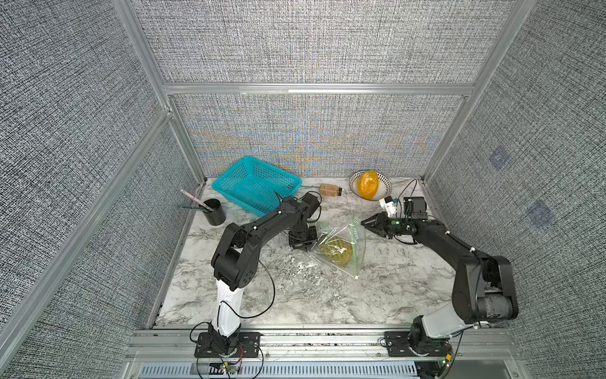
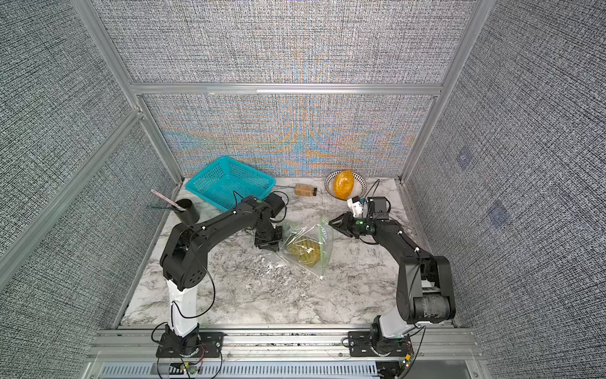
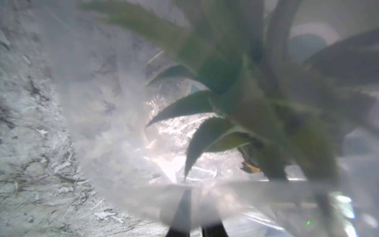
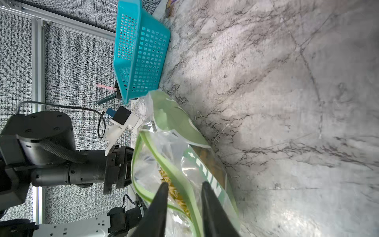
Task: Open the zip-top bag and take out the pineapple
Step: Open the zipper of the food storage bag at the center of the board.
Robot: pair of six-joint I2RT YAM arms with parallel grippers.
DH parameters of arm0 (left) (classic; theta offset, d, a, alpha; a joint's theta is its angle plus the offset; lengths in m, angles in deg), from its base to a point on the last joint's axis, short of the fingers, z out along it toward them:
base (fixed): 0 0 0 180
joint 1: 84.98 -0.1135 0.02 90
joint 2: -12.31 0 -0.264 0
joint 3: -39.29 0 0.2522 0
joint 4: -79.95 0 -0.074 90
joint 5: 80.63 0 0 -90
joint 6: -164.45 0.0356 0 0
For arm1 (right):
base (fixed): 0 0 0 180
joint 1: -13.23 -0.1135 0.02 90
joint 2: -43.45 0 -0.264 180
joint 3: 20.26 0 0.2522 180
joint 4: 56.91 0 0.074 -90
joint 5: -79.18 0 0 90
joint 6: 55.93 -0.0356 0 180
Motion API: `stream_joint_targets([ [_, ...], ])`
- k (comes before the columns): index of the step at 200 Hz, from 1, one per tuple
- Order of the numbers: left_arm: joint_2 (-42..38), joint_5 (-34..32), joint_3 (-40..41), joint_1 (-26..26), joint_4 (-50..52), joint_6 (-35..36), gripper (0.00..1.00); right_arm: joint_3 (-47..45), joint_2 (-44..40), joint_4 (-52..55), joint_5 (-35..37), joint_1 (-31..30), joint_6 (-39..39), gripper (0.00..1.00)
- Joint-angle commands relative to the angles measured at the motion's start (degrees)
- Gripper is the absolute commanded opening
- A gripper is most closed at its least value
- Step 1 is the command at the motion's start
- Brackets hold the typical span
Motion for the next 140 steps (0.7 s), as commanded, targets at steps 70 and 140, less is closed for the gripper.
stream_joint_targets([
  [70, 1.47, -0.91, -0.66, 0.21, 1.47, -0.32, 0.15, 0.6, -8.45, 5.74, -2.03, -5.33, 1.44, 0.67],
  [140, 1.89, -0.75, -1.18, 0.21, 1.49, -0.76, 0.16, -1.74, -6.06, 3.84, 2.46, -9.03, 2.26, 0.77],
])
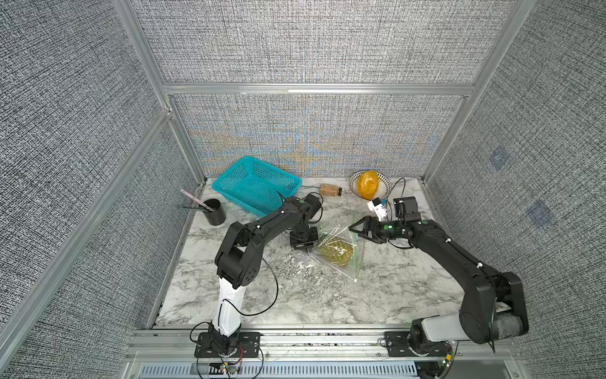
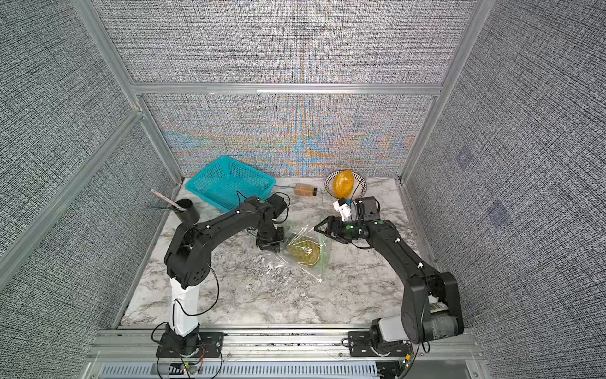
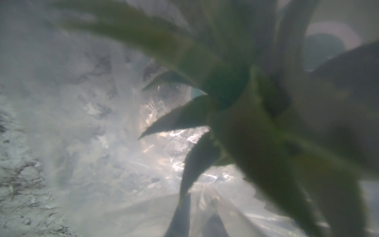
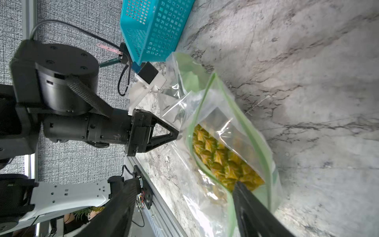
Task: Open the zip-top bag and take out the pineapple
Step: Open the zipper of the food storage bag at the center of the board.
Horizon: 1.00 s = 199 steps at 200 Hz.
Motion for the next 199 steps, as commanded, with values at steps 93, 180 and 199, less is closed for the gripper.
stream_joint_targets([
  [93, -0.09, -0.65, -1.81, -0.07, 2.41, -0.54, 0.25, -2.88, 1.92, -6.28, -4.67, -5.82, -1.93, 0.55],
  [180, -1.83, -0.3, -8.7, -0.07, 7.28, -0.52, 0.6, -2.53, -1.26, -9.82, -10.5, -6.87, -6.76, 0.15],
  [199, -2.21, 0.21, -10.96, -0.07, 9.19, -0.32, 0.67, -2.61, -2.25, -9.65, -11.42, -7.24, -7.07, 0.15],
])
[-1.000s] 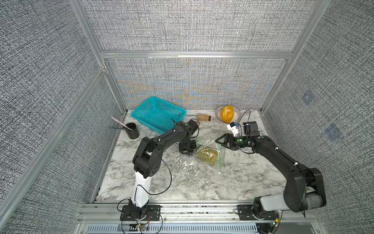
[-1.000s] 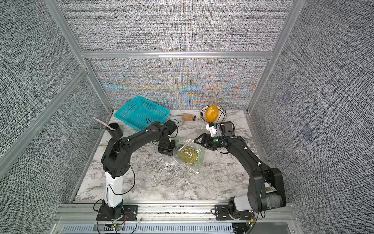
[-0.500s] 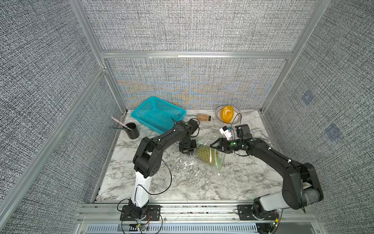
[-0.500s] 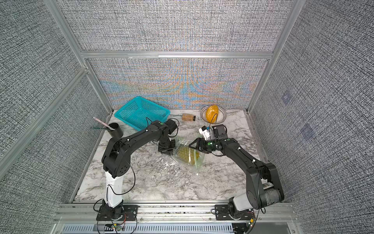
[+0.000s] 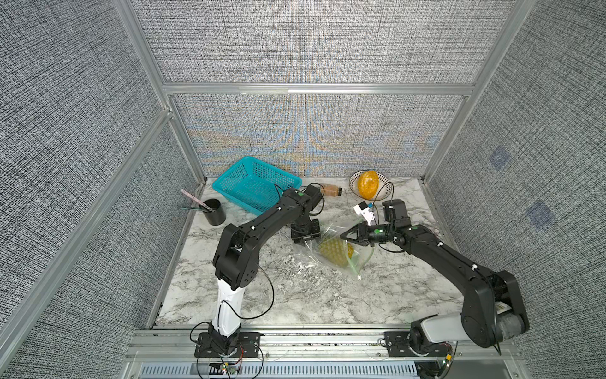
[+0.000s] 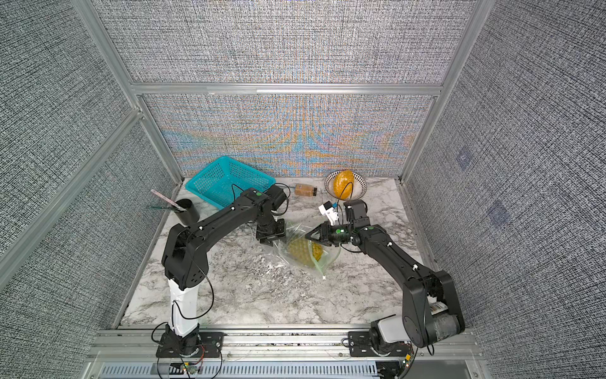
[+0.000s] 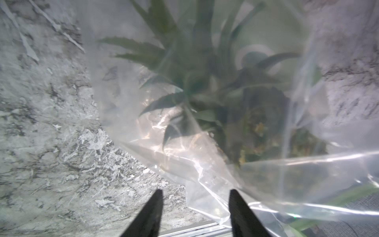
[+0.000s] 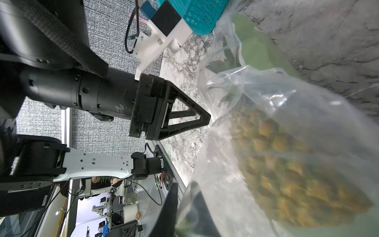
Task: Open the zip-top bag and take out the pineapple
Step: Open the zipper of the food storage bag at the center of the board.
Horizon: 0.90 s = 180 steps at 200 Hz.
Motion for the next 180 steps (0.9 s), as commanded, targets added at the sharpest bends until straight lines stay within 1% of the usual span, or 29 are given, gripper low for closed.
stream_joint_targets([
  [1, -0.86, 0.26, -2.23, -0.07, 3.68, 0.33, 0.67, 0.27, -1.05, -1.56, -2.6, -0.44, -1.33, 0.15],
  [14, -1.24, 0.5, -3.39, -0.07, 4.39, 0.18, 0.68, 0.14, -1.76, -1.29, -3.15, -0.61, -1.17, 0.15],
  [19, -1.4, 0.55, -3.86, -0.14, 4.66, 0.03, 0.71, 0.05, -2.1, -1.32, -3.38, -0.6, -1.13, 0.15],
  [25, -1.42, 0.65, -4.35, -0.16, 4.82, -0.22, 0.72, -0.06, -2.43, -1.41, -3.61, -0.6, -1.06, 0.15],
  [71, -0.52, 4.07, -6.41, -0.22, 2.14, -3.9, 0.73, -1.46, -4.59, -1.82, -4.67, -0.7, -0.79, 0.16],
  [78, -0.28, 4.51, -6.94, -0.2, 1.72, -4.49, 0.73, -1.82, -4.68, -1.8, -4.67, -0.76, -0.68, 0.19],
  [86, 0.07, 4.88, -7.74, -0.25, 1.4, -4.99, 0.76, -1.99, -4.71, -1.13, -4.51, -0.75, -0.22, 0.24],
  [90, 0.24, 5.13, -8.16, -0.25, 1.28, -5.1, 0.77, -2.01, -4.69, -0.58, -4.3, -0.79, 0.18, 0.28],
  [94, 0.37, 5.2, -8.49, -0.24, 1.18, -5.28, 0.79, -1.95, -4.7, 0.24, -4.05, -0.81, 0.62, 0.33],
  [107, 0.89, 5.59, -9.65, -0.24, 1.17, -5.55, 0.81, -1.47, -5.12, 4.04, -2.69, -0.8, 3.35, 0.51],
  [115, 1.04, 5.65, -10.0, -0.2, 1.17, -5.56, 0.83, -1.16, -5.78, 6.73, -1.31, -0.82, 5.2, 0.58],
  [141, 1.01, 5.51, -9.3, -0.24, 1.0, -5.68, 0.83, -1.13, -8.34, 12.41, 1.61, -0.73, 8.46, 0.67],
  [180, 1.09, 5.15, -7.62, -0.25, 0.65, -5.39, 0.83, -2.3, -13.46, 17.52, 4.36, -0.6, 10.05, 0.69],
])
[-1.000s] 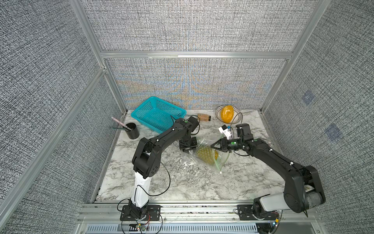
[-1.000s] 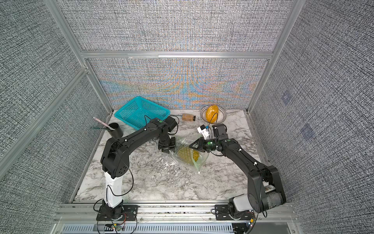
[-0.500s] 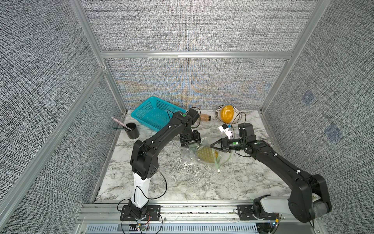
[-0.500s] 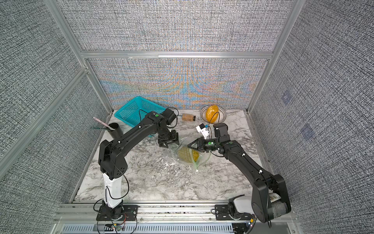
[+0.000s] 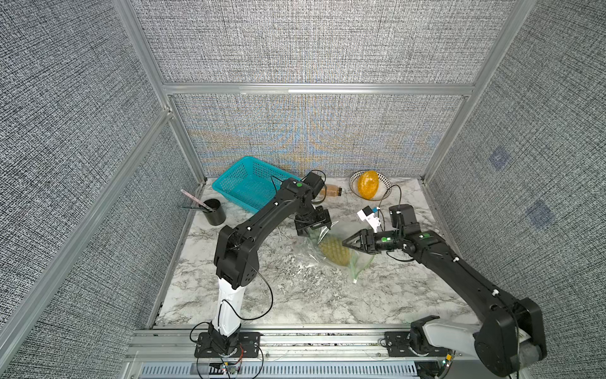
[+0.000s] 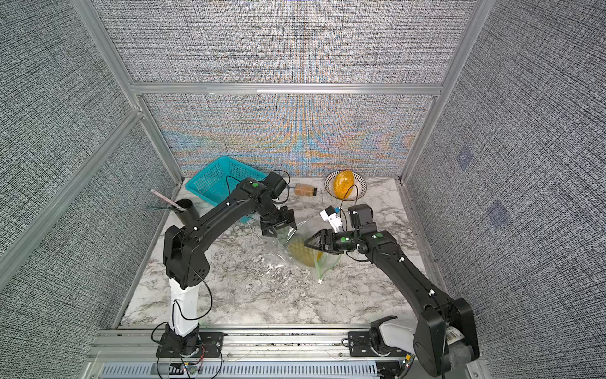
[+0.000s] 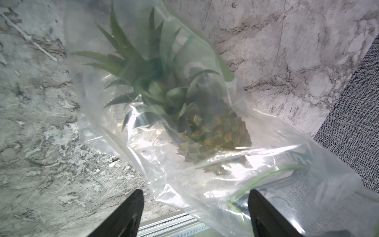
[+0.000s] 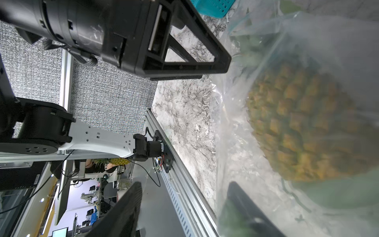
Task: Open the zip-top bag and take out the pineapple
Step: Open the zipper of the food storage bag at the center of the board, then pick up the pineapple from the zipper food storage bag.
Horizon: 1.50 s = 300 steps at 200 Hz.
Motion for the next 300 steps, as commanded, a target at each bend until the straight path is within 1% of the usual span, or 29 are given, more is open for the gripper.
stream_joint_targets([
  [1, 0.08, 0.06, 0.55, 0.04, -0.45, -0.05, 0.83, -0.67, -2.71, 5.02, 2.56, 0.09, 2.46, 0.69],
  [73, 0.04, 0.49, 0.42, -0.14, -0.18, 0.52, 0.83, -4.15, -12.36, 10.55, 7.6, 1.49, 1.52, 0.7],
  [111, 0.69, 1.32, -0.04, -0.14, -0.27, 0.94, 0.83, -5.17, -15.41, 13.04, 11.94, 2.7, 1.47, 0.66],
  [128, 0.99, 1.58, -0.54, -0.14, -0.19, 1.13, 0.83, -5.19, -16.85, 13.25, 12.94, 3.72, 1.25, 0.63],
  [134, 1.14, 1.67, -0.73, -0.14, -0.1, 1.23, 0.83, -7.12, -17.4, 13.03, 13.3, 4.1, 1.02, 0.61],
  [167, 1.68, 1.97, -1.63, -0.14, 0.33, 1.66, 0.83, -9.18, -18.98, 10.45, 15.24, 6.35, -0.25, 0.4],
  [183, 1.71, 2.02, -1.71, -0.14, 0.43, 1.84, 0.83, -10.12, -18.42, 8.41, 15.36, 7.62, -0.49, 0.31],
  [209, 1.29, 1.68, -1.55, -0.23, 0.56, 1.86, 0.83, -11.3, -15.77, 4.92, 14.95, 9.45, -1.04, 0.26],
  [235, 0.77, 1.15, -1.12, -0.31, 0.61, 1.77, 0.83, -11.59, -11.93, 1.76, 14.04, 10.03, 0.05, 0.26],
  [260, 0.24, 0.82, -0.68, -0.4, 0.61, 1.69, 0.83, -10.53, -7.2, 0.51, 12.34, 10.69, 2.85, 0.24],
  [300, -0.76, 0.4, 0.55, -0.5, 0.26, 1.31, 0.82, -9.2, -1.16, -3.02, 11.85, 11.5, 4.73, 0.24],
])
